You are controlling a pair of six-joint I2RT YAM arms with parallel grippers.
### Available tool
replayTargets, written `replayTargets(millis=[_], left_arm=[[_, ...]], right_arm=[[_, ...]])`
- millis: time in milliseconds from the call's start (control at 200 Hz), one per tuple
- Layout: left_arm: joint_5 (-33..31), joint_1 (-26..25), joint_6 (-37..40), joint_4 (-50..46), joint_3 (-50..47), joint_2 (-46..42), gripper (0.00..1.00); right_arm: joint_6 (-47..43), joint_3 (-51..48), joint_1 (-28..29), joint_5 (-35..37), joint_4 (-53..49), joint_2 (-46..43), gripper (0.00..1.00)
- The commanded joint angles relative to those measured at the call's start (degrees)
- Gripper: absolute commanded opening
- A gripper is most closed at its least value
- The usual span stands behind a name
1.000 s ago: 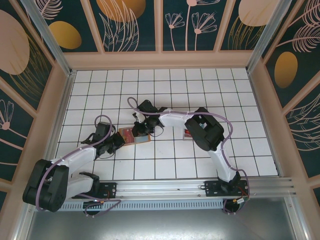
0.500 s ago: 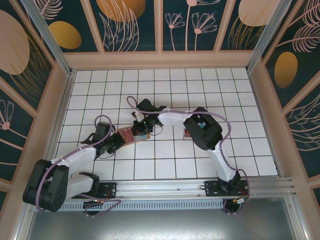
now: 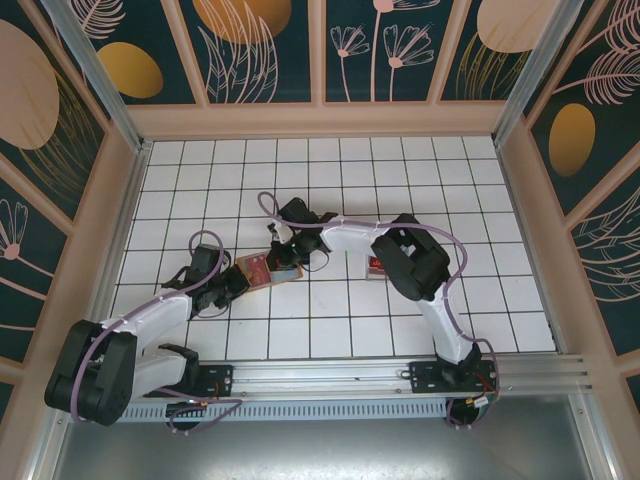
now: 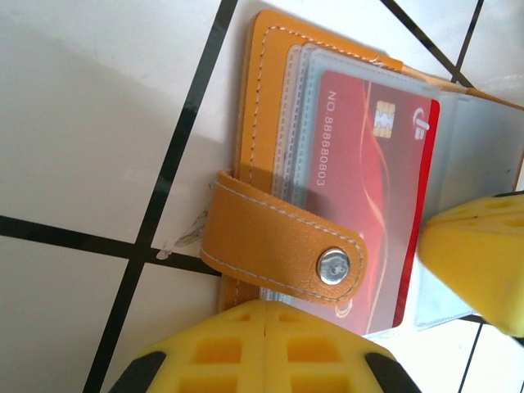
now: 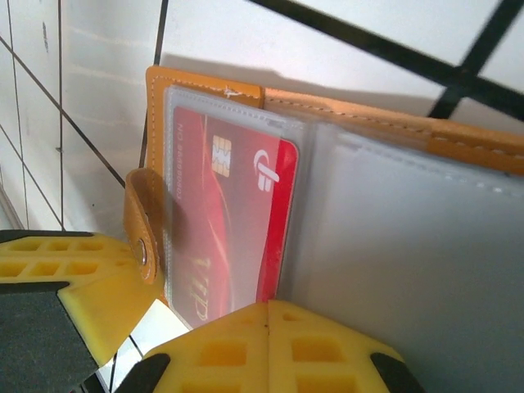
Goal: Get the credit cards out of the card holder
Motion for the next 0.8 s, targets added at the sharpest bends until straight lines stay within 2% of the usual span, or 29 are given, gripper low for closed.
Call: replayTargets(millis=[0,220,275,490,796], left_arm=[[-0.29,0.17,-0.14,-1.33,0.62,-0.38,0.02],[0.31,0.16,0.21,-1.04,0.84,-0.28,0.02],[0.57,0.18,0.23,-0.96,0.81,-0.03,0.02],[0.70,0.18,0.34,-0.88,0.76,0.34,0.02],[1.04,0.12,0.21,-0.52,0.67,0.43,0.02]], right_arm=[[0.07,-0.53,-0.27,0.96,-0.39,-2.82,0.00],[-0.59,0.85,0.32,1.00,-1.29,-1.90,0.00],[-0.76,1.39,0.64,0.96,-1.51,-1.44,0.06],[-1.47,3.60,1.48,1.40,-2.68,0.91,0.13],[-2.13,3.36,1.93,2.10,-4.25,2.78,0.15]])
